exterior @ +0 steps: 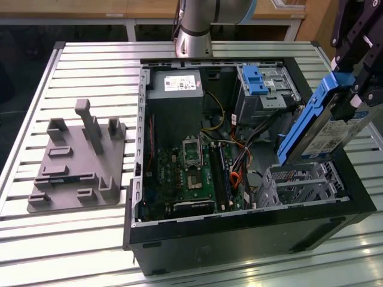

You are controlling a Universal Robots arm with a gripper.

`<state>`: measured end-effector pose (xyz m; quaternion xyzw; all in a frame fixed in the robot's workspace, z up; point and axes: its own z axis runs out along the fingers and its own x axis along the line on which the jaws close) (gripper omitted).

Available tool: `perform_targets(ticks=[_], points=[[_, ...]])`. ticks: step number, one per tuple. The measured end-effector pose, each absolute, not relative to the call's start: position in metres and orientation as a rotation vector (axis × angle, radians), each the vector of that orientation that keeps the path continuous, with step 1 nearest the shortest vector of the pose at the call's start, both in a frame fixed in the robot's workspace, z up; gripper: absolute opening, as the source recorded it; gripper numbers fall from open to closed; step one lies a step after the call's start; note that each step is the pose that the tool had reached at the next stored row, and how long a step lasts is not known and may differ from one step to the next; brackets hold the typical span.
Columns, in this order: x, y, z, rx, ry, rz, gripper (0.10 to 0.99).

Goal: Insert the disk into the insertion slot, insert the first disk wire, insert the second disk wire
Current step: 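Insert the disk into the insertion slot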

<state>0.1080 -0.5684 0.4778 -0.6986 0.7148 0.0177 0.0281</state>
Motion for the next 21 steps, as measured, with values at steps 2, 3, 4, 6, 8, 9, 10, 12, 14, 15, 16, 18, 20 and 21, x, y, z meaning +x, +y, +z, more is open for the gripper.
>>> perform_targets(ticks=[2, 3, 4, 6, 8, 9, 10, 12, 14, 15, 16, 18, 20, 21], points=[[0.108, -0.568, 0.477, -2.153, 2.209, 0.055, 0.365], [0.108, -0.568, 0.476, -2.152, 2.210, 0.054, 0.365], [0.108, -0.568, 0.476, -2.151, 2.211, 0.054, 0.365], [0.108, -0.568, 0.475, -2.149, 2.213, 0.054, 0.365], [0.108, -0.568, 0.474, -2.146, 2.216, 0.054, 0.365], [0.108, -0.568, 0.473, -2.145, 2.217, 0.054, 0.365], [0.108, -0.568, 0.473, -2.143, 2.219, 0.054, 0.365], [0.108, -0.568, 0.471, -2.139, 2.223, 0.054, 0.365], [0.108, -0.568, 0.470, -2.133, 2.228, 0.054, 0.365], [0.108, -0.568, 0.469, -2.130, 2.231, 0.053, 0.365], [0.108, -0.568, 0.468, -2.128, 2.233, 0.053, 0.365], [0.108, -0.568, 0.467, -2.124, 2.237, 0.053, 0.365], [0.108, -0.568, 0.465, -2.122, 2.239, 0.053, 0.365], [0.108, -0.568, 0.465, -2.122, 2.239, 0.053, 0.365]])
